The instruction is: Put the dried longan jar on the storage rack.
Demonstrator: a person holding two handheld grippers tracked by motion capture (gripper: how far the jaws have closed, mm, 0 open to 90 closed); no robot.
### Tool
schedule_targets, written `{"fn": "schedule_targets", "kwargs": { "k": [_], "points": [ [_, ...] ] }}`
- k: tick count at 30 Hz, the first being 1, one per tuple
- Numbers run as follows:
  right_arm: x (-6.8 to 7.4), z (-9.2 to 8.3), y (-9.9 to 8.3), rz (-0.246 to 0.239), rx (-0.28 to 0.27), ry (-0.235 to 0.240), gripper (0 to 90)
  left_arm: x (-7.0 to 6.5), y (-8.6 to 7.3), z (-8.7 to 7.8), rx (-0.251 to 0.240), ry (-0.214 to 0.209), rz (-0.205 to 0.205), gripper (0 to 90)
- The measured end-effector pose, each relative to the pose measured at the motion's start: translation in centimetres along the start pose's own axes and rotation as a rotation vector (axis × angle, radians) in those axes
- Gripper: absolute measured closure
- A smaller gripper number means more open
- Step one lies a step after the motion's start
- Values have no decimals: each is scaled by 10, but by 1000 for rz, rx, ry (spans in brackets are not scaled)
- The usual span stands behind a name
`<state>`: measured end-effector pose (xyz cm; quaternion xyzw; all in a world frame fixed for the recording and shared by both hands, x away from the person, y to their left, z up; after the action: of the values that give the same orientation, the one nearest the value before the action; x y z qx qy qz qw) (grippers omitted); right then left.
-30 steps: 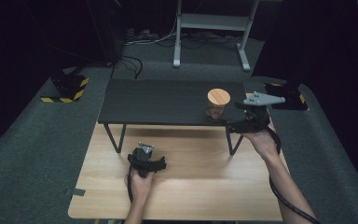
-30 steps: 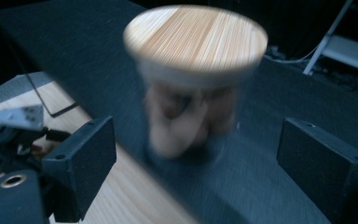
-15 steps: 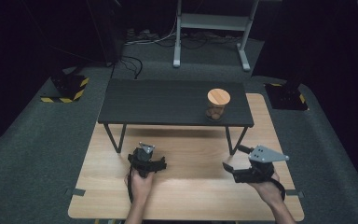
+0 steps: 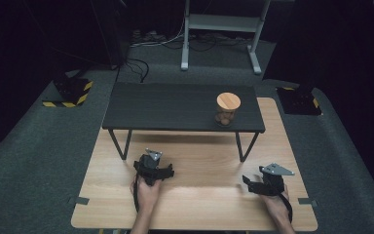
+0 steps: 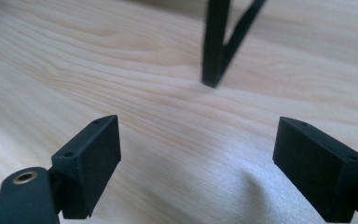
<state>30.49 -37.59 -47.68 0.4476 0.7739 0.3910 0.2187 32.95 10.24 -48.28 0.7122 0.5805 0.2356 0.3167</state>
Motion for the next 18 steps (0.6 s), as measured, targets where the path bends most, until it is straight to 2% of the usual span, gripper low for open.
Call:
{"fn": "schedule_targets", "kwargs": {
  "k": [2, 3, 6, 15, 17, 18],
  "points": [
    [-2, 3, 1, 10, 18, 4, 146, 0, 0, 0, 1, 2, 2, 26],
    [-2, 3, 0, 6, 7, 2, 146, -1, 0, 0, 1, 3, 3, 26],
    [-1, 7, 5, -8, 33, 0, 149, -1, 0, 0, 1, 3, 3, 26],
    [-5, 11, 10, 42, 77, -2, 147, -1, 0, 0, 3, 6, 7, 26],
    [-4, 11, 10, 40, 78, -6, 146, -1, 0, 0, 4, 7, 7, 26],
    [0, 10, 13, 49, 100, -18, 146, -1, 0, 0, 2, 6, 7, 27]
  ]
}}
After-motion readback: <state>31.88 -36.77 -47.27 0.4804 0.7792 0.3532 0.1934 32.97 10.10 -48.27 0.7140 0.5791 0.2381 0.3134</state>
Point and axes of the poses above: each handheld gripper's, and its own axes: z roughly forward along the jaws, y roughly out of its top, x roughly to its left, the point moved 4 cm from there along z, roughly forward along the jaws
